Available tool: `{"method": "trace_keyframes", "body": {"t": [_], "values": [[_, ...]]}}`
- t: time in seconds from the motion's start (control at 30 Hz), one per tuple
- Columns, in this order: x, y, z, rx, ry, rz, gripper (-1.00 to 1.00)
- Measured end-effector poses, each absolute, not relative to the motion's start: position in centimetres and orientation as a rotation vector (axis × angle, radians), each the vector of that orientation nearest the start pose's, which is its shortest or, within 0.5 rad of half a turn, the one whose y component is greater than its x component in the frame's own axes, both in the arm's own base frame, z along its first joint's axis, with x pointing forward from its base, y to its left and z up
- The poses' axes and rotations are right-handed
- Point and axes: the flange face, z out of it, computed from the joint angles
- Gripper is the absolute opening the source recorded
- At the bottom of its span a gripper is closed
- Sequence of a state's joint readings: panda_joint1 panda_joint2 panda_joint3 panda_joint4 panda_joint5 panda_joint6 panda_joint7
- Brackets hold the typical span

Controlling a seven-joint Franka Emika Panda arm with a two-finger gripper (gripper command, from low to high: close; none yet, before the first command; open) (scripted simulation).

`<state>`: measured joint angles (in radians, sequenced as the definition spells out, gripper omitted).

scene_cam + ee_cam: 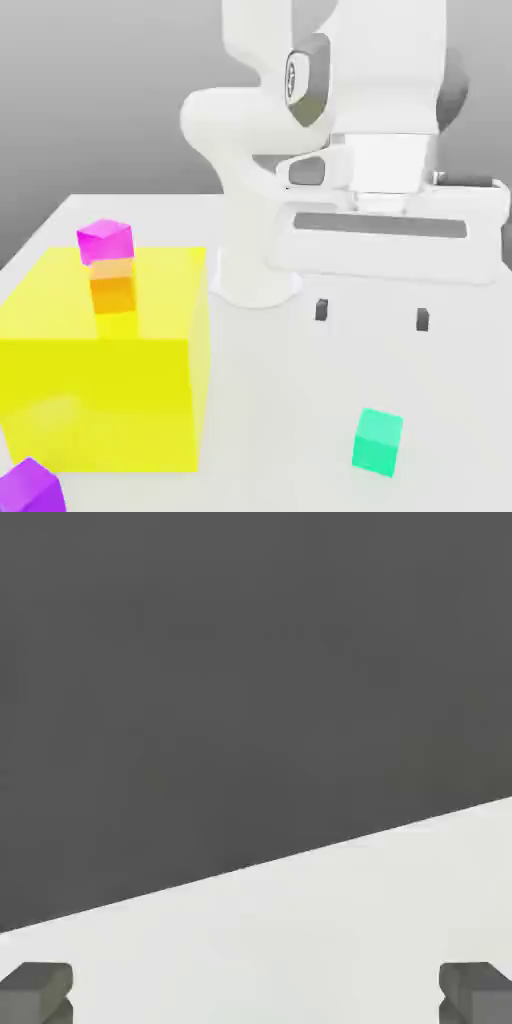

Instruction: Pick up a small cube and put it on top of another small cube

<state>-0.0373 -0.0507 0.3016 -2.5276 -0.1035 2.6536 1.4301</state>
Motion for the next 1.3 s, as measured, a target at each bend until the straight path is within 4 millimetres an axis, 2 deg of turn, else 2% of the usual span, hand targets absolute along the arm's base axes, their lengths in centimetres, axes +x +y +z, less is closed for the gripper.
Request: {"method": "trace_keyframes", "body": {"t": [0.17,0.37,0.4,0.6,0.67,0.8,0.87,0.9,0.93,0.97,1.07,1.2,1.3], "values": [[42.3,15.0,21.8,-2.627,1.690,-0.051,0.00],[41.3,15.6,14.3,-2.623,1.725,0.001,0.00],[41.3,15.5,13.5,-2.625,1.725,0.001,-1.00],[41.2,15.5,13.2,-2.623,1.724,0.000,-1.00],[41.3,15.6,14.4,-2.621,1.725,-0.001,-1.00],[41.3,15.6,18.7,-2.623,1.725,-0.001,-1.00],[42.7,15.5,21.0,-2.588,1.723,-0.020,-1.00],[43.6,14.3,22.4,-2.571,1.745,-0.033,-1.00],[44.4,12.6,23.7,-2.552,1.780,-0.046,-1.00],[45.2,9.9,25.1,-2.517,1.840,-0.057,-1.00],[46.2,3.1,29.5,-2.436,1.976,-0.077,-1.00],[45.3,-3.5,35.5,-2.359,2.080,-0.074,-1.00],[43.2,-8.9,40.0,-2.268,2.165,-0.056,-1.00]]}}
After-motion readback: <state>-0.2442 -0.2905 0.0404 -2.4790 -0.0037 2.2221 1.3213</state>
